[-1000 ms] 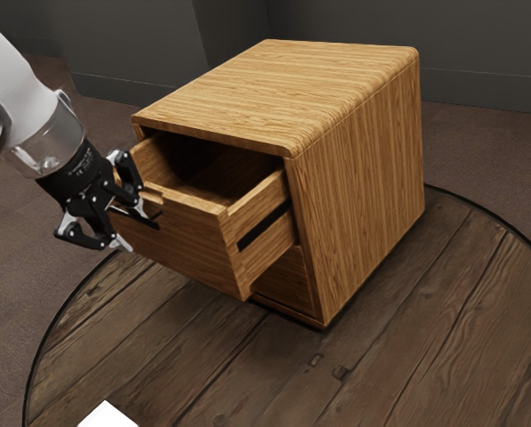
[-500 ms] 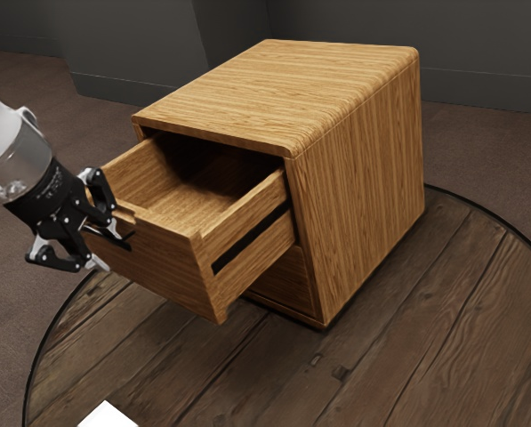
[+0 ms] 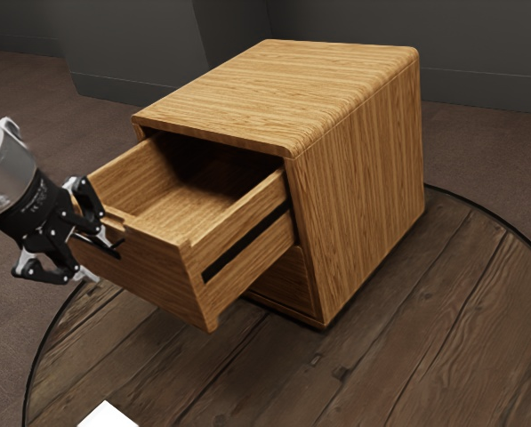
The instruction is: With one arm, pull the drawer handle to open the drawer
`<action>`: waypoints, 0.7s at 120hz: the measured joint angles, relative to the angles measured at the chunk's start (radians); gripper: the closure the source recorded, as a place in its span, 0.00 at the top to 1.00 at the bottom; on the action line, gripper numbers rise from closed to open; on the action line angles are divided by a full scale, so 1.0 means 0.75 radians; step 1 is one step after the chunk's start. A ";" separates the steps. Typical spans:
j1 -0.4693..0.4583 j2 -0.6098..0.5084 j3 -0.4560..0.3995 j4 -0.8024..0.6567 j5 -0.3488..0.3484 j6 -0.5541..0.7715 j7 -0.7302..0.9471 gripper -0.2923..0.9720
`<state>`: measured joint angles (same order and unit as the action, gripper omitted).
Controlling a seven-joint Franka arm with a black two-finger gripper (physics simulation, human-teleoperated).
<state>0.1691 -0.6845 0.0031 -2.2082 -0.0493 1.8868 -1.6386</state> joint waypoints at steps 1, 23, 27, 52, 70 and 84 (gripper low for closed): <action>0.000 -0.003 0.000 -0.002 0.000 0.000 0.000 0.41; 0.006 -0.059 0.000 -0.042 0.000 0.002 -0.004 0.41; 0.008 -0.070 0.000 -0.049 0.000 0.003 -0.005 0.41; 0.012 -0.106 0.000 -0.078 0.000 0.004 -0.008 0.41; 0.012 -0.121 0.000 -0.087 0.000 0.004 -0.009 0.42; 0.012 -0.124 0.000 -0.088 0.000 0.004 -0.007 0.44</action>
<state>0.1778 -0.7777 0.0031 -2.2739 -0.0491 1.8901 -1.6442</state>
